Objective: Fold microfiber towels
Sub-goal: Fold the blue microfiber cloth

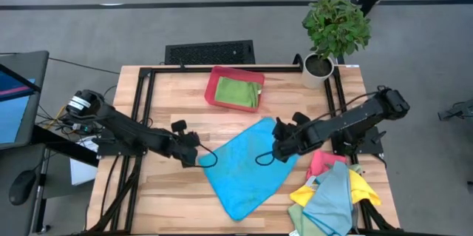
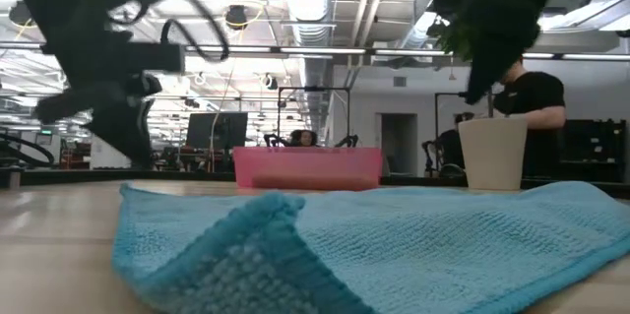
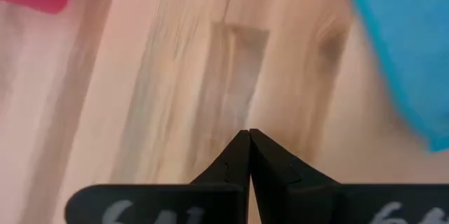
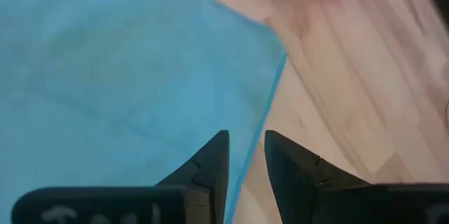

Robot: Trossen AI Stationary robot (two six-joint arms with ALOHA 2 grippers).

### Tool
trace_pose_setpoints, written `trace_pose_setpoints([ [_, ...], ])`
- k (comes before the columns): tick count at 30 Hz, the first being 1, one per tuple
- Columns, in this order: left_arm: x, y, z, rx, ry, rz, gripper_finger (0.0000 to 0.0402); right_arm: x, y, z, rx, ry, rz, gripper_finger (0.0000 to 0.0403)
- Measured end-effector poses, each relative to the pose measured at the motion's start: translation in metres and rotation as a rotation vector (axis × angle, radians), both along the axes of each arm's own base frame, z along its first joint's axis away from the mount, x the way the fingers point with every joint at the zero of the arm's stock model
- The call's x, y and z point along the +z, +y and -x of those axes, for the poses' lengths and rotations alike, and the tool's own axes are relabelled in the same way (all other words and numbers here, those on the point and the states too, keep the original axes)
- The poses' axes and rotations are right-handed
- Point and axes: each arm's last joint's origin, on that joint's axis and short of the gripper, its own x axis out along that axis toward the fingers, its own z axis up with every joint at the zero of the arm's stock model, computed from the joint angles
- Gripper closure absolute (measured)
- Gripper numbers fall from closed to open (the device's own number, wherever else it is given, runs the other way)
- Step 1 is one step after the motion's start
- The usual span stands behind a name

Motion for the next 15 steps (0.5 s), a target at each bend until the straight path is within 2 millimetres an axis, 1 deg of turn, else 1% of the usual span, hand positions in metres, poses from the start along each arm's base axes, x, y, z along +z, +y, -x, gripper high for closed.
trace_pose_setpoints([
  [2, 0.011, -0.006, -0.001, -0.005, -0.07, 0.065, 0.0401, -0.006, 0.005, 0.005, -0.003, 0.012, 0.001, 0.0285],
  [5, 0.032, -0.019, 0.0, 0.008, -0.204, 0.117, 0.0401, -0.013, 0.011, 0.01, -0.003, 0.011, 0.003, 0.0285],
  [7, 0.038, -0.029, -0.002, -0.017, -0.28, 0.153, 0.0401, -0.016, 0.013, 0.013, 0.002, 0.007, 0.005, 0.0285],
  [10, 0.032, -0.04, -0.01, -0.067, -0.296, 0.233, 0.0401, -0.019, 0.016, 0.012, 0.01, -0.012, -0.002, 0.0285],
  [15, 0.007, -0.05, -0.027, -0.12, -0.262, 0.267, 0.0401, -0.018, 0.019, 0.011, 0.02, -0.044, -0.002, 0.0285],
])
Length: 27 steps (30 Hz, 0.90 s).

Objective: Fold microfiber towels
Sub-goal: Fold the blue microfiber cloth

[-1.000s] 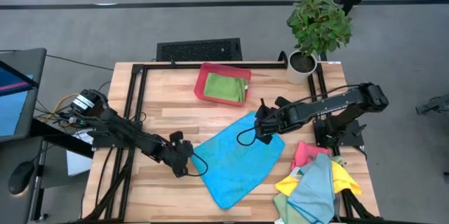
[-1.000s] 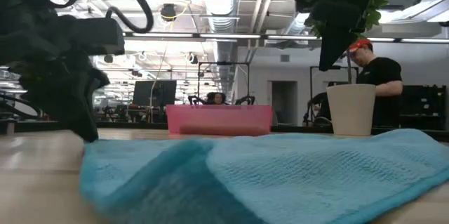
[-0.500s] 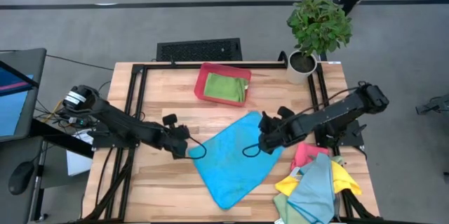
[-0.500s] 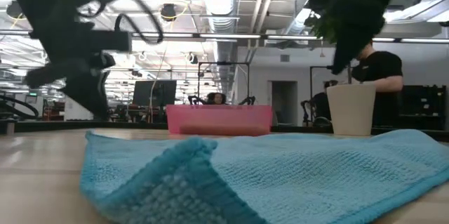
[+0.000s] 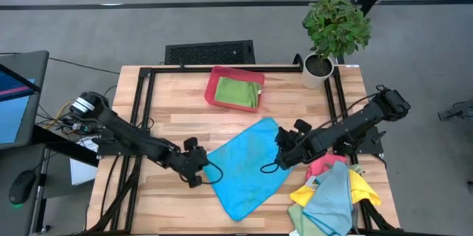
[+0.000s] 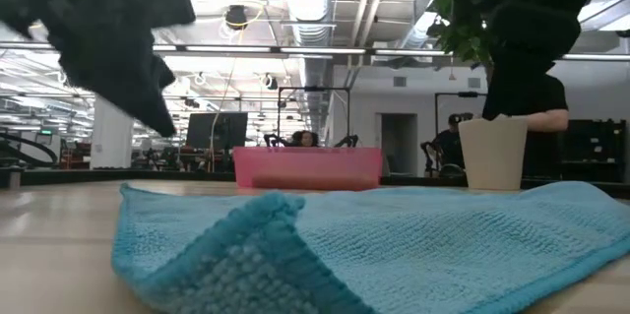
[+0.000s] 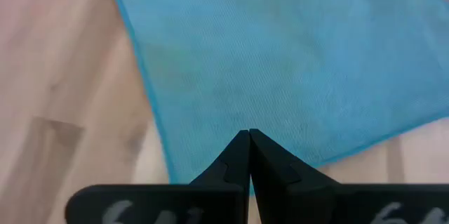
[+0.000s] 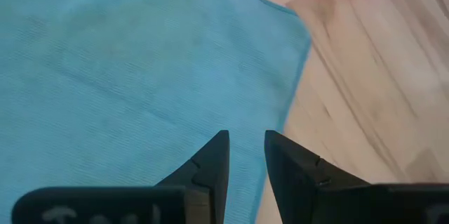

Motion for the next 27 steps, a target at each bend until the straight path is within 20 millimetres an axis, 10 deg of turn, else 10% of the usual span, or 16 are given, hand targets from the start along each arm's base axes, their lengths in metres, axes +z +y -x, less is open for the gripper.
trace_pose_setpoints([
  [20, -0.026, 0.032, 0.002, 0.05, 0.338, -0.208, 0.0401, 0.001, 0.003, -0.003, -0.015, -0.045, -0.026, 0.0285],
  [27, 0.011, 0.031, 0.0, 0.066, 0.17, -0.139, 0.0401, 0.001, 0.01, 0.0, 0.019, -0.043, -0.026, 0.0285],
])
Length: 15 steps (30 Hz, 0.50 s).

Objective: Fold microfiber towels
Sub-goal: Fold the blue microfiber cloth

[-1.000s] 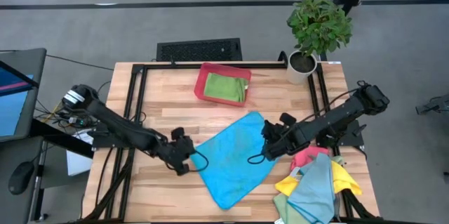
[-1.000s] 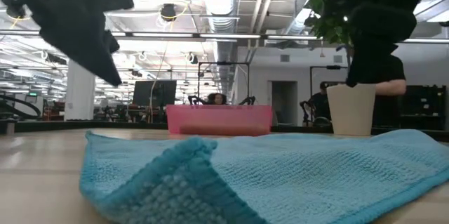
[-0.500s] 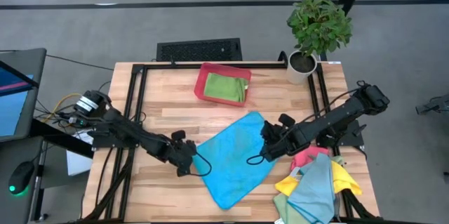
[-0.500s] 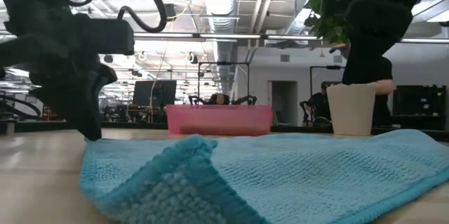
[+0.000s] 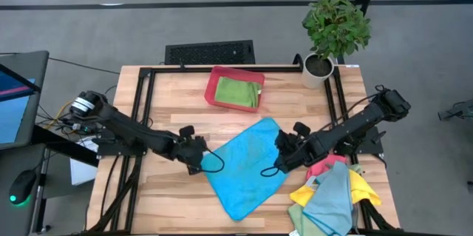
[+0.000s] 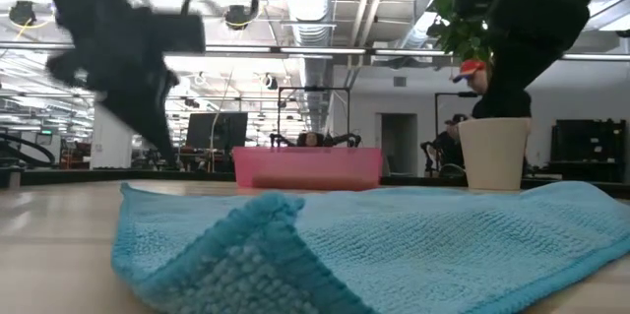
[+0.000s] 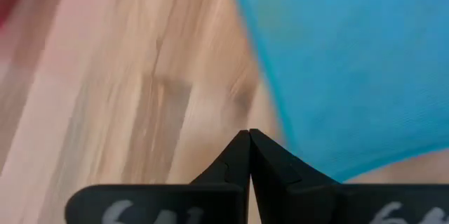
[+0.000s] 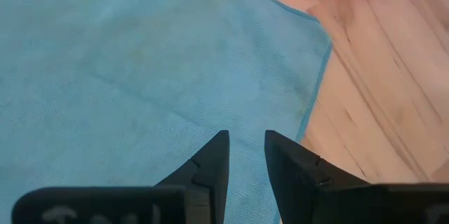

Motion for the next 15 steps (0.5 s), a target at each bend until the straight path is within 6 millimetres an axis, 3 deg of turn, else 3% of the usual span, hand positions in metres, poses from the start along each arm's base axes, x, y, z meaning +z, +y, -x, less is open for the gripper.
trace_pose_setpoints([
  [4, 0.008, -0.016, -0.007, -0.08, -0.145, 0.141, 0.0401, 0.0, 0.003, 0.001, 0.011, -0.001, 0.001, 0.0285],
  [15, -0.042, -0.031, -0.023, -0.112, 0.03, 0.179, 0.0401, 0.0, 0.008, 0.003, 0.028, -0.008, -0.002, 0.0285],
])
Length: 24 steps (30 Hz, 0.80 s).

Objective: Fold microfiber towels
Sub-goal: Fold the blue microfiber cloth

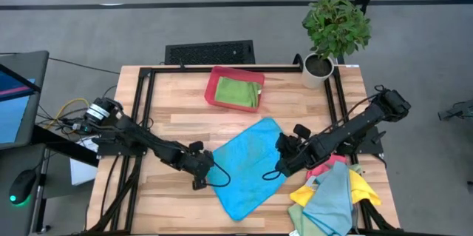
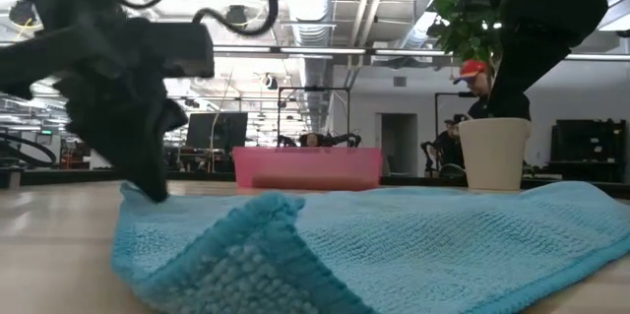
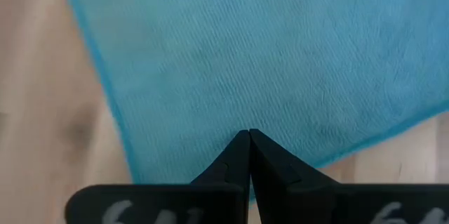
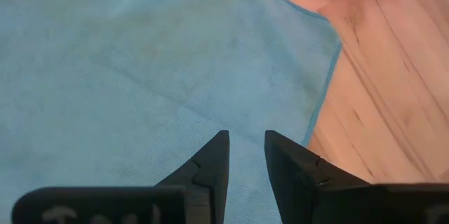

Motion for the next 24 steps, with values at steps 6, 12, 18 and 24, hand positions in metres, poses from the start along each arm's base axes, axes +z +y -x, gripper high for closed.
trace_pose_setpoints([
  [6, 0.0, 0.014, 0.009, 0.04, 0.114, -0.09, 0.0402, 0.0, 0.0, -0.001, -0.007, -0.009, -0.005, 0.0285],
  [12, 0.004, 0.033, 0.019, 0.014, 0.222, -0.223, 0.0401, 0.001, 0.0, -0.001, -0.044, -0.038, 0.006, 0.0285],
  [18, 0.016, 0.058, 0.027, 0.056, 0.273, -0.38, 0.0401, -0.006, 0.001, 0.001, -0.02, -0.043, 0.011, 0.0267],
  [24, 0.043, 0.06, 0.032, 0.088, 0.153, -0.347, 0.0401, -0.037, 0.008, 0.01, 0.071, -0.054, -0.092, 0.0217],
])
